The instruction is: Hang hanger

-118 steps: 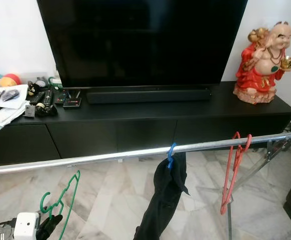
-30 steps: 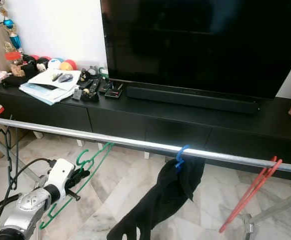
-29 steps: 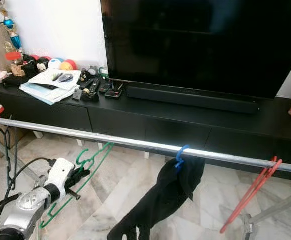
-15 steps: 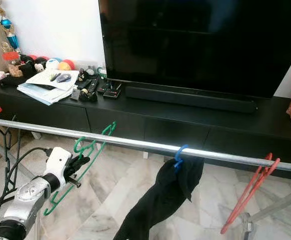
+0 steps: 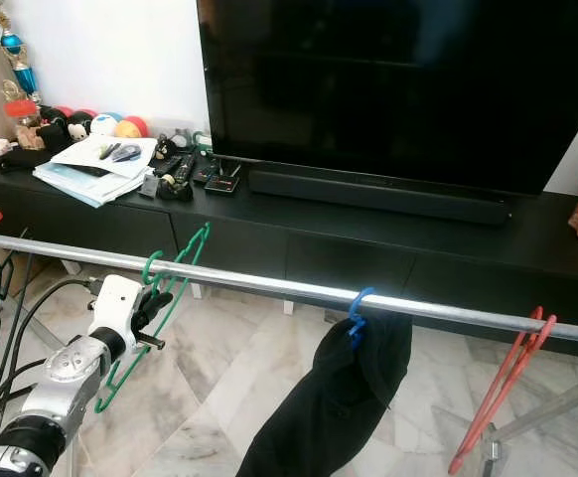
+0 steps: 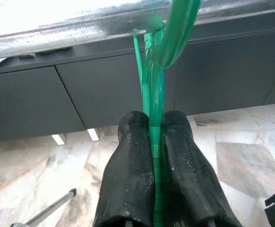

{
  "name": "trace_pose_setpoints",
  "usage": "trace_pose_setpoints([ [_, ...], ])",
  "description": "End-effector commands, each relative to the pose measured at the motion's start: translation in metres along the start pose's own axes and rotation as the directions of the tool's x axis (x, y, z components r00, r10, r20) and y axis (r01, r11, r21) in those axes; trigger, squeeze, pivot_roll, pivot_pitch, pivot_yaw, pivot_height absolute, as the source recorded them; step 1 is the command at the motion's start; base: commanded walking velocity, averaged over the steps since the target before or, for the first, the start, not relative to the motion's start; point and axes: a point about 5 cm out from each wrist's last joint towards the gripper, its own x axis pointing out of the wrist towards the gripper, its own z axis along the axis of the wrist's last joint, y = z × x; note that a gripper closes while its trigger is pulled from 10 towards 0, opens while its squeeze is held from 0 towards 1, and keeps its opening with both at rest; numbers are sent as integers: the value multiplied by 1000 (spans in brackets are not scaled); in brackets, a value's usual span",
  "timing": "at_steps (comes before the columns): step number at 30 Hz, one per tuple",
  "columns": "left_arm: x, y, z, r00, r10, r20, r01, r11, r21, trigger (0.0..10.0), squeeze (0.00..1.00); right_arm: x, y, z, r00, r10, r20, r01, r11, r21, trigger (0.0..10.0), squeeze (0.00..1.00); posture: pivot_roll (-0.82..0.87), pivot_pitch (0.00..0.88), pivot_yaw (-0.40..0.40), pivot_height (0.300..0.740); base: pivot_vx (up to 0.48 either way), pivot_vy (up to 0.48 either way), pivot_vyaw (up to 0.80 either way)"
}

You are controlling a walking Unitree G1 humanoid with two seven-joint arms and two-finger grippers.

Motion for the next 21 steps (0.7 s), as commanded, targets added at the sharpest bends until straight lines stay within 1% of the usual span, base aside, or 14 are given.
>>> trace_pose_setpoints([
  [1, 3, 3, 0, 999, 31, -29, -31, 1000, -6, 10000, 0, 0, -1, 0, 1000, 0, 5, 0, 1000, 1, 10000, 0, 59, 0, -44, 740, 0, 0, 0],
  [2, 3, 4, -3, 997, 42, -59, -42, 999, 3, 10000, 0, 0, -1, 0, 1000, 0, 5, 0, 1000, 1, 10000, 0, 59, 0, -44, 740, 0, 0, 0],
  [3, 3, 4, -3, 997, 42, -59, -42, 999, 3, 10000, 0, 0, -1, 0, 1000, 0, 5, 0, 1000, 1, 10000, 0, 59, 0, -44, 740, 0, 0, 0],
  [4, 3, 4, -6, 995, 51, -81, -50, 999, 10, 10000, 0, 0, -1, 0, 1000, 2, 5, -2, 1000, 1, 10000, 0, 59, 0, -43, 740, 0, 0, 0],
  [7, 3, 3, -8, 994, 58, -97, -59, 998, -2, 10000, 0, 0, 0, 0, 1000, 3, 4, -3, 1000, 1, 10000, 0, 59, 0, -43, 740, 0, 0, 0],
  [8, 2, 3, -12, 991, 59, -122, -59, 998, -1, 10000, 0, 0, 0, 0, 1000, 4, 4, -4, 1000, 1, 10000, 0, 59, 0, -43, 740, 0, 0, 0],
  [9, 2, 3, -12, 991, 59, -122, -59, 998, -1, 10000, 0, 0, 0, 0, 1000, 4, 4, -4, 1000, 1, 10000, 0, 59, 0, -43, 740, 0, 0, 0],
  [12, 1, 1, -19, 984, 51, -170, -51, 999, 7, 10000, 0, 0, 1, 0, 1000, 6, 3, -6, 1000, 1, 10000, 0, 61, 0, -42, 740, 0, 0, 0],
  [14, -2, 0, -26, 974, 27, -224, -26, 1000, 8, 10000, 0, 0, 1, 0, 1000, 6, 2, -6, 1000, 1, 10000, 0, 61, 0, -40, 740, 0, 0, 0],
  [15, -2, 0, -26, 974, 27, -224, -26, 1000, 8, 10000, 0, 0, 1, 0, 1000, 6, 2, -6, 1000, 1, 10000, 0, 61, 0, -40, 740, 0, 0, 0],
  [16, -4, 0, -30, 969, 15, -248, -13, 1000, 12, 10000, 0, 0, 1, 0, 1000, 6, 2, -6, 1000, 2, 10000, 0, 61, 0, -40, 740, 0, 0, 0],
  [18, -7, -2, -37, 957, -21, -291, 25, 1000, 12, 10000, 0, 0, 1, 0, 1000, 6, 1, -6, 1000, 1, 10000, 0, 64, 0, -40, 740, 0, 0, 0],
  [19, -11, -5, -42, 944, -59, -324, 67, 998, 15, 10000, 0, 0, 1, 0, 1000, 7, 0, -7, 1000, 2, 10000, 0, 66, 0, -39, 740, 0, 0, 0],
  [21, -15, -6, -47, 932, -91, -350, 105, 994, 19, 10000, 0, 0, 1, -1, 1000, 7, -1, -7, 1000, 2, 10000, 0, 66, 0, -39, 740, 0, 0, 0],
])
